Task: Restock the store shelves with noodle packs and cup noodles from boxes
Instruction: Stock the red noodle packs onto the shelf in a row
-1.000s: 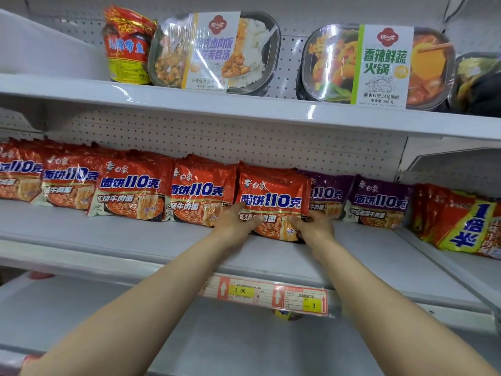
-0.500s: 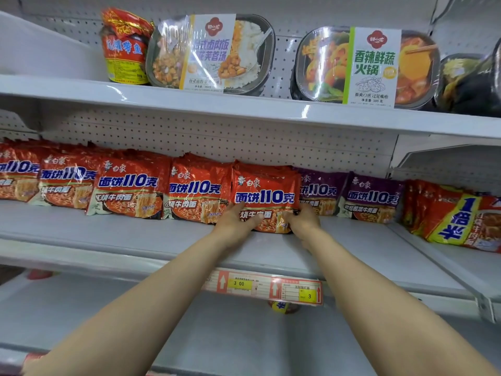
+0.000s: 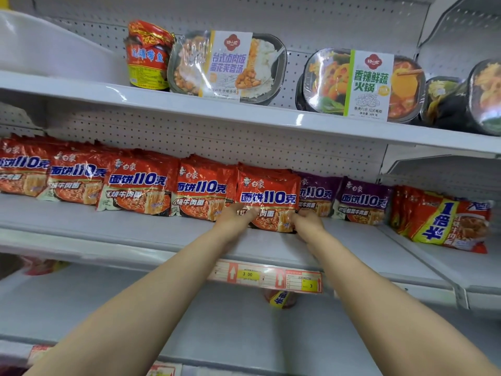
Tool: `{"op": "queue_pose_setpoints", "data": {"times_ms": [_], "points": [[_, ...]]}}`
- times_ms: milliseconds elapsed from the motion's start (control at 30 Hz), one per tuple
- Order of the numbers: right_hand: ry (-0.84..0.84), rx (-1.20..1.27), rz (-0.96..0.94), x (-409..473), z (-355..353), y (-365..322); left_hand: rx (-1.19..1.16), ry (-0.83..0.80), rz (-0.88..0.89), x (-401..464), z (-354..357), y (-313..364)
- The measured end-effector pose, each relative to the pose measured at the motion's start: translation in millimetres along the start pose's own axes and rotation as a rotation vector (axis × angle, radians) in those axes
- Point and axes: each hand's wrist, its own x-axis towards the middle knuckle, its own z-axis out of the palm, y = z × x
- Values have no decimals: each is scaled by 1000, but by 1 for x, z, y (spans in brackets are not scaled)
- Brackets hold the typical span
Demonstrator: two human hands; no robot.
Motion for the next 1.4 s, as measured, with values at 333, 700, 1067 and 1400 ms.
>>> {"op": "queue_pose_setpoints", "data": {"times_ms": [333, 700, 1067, 1400], "points": [[61, 31, -19, -59, 11, -40, -161, 27, -58, -25, -36, 13], [116, 81, -23, -172, 33, -39, -376, -88, -104, -91, -71, -9], [75, 31, 71, -247, 59, 6, -419, -86, -220, -151, -78, -67], [-103, -31, 246, -271, 87, 101, -358, -36, -454, -189, -63, -158]]}}
